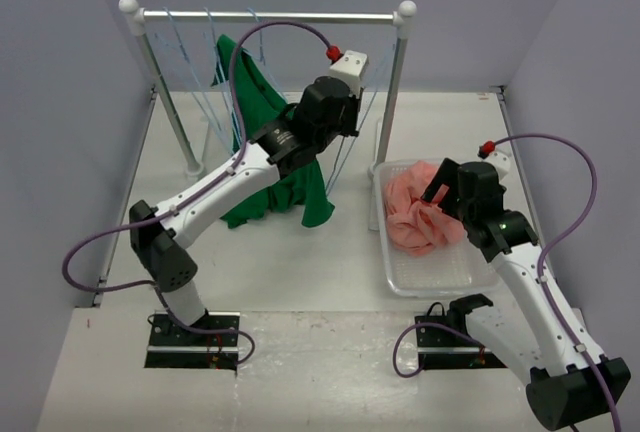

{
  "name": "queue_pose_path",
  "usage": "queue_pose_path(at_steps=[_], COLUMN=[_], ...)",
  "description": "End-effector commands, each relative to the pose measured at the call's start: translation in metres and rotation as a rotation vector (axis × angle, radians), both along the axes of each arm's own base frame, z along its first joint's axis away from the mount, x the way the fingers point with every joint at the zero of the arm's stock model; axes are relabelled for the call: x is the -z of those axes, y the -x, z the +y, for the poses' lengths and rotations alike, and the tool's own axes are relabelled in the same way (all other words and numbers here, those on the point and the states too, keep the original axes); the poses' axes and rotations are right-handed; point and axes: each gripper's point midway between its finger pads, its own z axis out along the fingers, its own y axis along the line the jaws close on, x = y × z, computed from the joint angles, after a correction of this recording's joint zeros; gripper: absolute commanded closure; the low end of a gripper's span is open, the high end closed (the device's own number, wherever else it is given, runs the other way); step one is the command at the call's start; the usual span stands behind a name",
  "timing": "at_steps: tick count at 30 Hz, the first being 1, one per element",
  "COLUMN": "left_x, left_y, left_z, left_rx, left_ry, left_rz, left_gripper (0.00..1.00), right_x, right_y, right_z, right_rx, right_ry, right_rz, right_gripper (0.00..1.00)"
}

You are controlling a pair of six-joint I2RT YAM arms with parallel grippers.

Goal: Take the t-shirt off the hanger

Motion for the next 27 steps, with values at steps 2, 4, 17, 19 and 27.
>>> queue_pose_path(at_steps=[2, 4, 17, 19, 27], left_x=[-0.084, -0.102, -0.152, -0.156, -0.142], left_y=[0.039, 0.048, 0.008, -0.006, -0.053], left_z=[0.016, 0.025, 0.031, 0.028, 0.042], left_rx=[0.102, 0.100, -0.046, -0.079, -0.151], left_ry=[0.138, 0.174, 0.122, 0.114, 0.159], left_rz=[-0.203, -0.245, -0.384, -0.378, -0.329], left_gripper=[1.00, 1.00, 1.00, 1.00, 1.00], right_x=[-0.007, -0.006, -0.001, -0.003, -0.007], right_y=[-0.005, -0.006, -0.004, -0.005, -0.004], right_z=[-0.006, -0.006, -0.010, -0.010, -0.012], right_rx=[0.016, 0.017, 0.036, 0.035, 0.039], right_ry=[0.024, 0.027, 0.036, 0.041, 0.048], right_rz=[-0.042, -0.041, -0.041, -0.046, -0.058], right_gripper=[0.01, 0.01, 0.01, 0.01, 0.01])
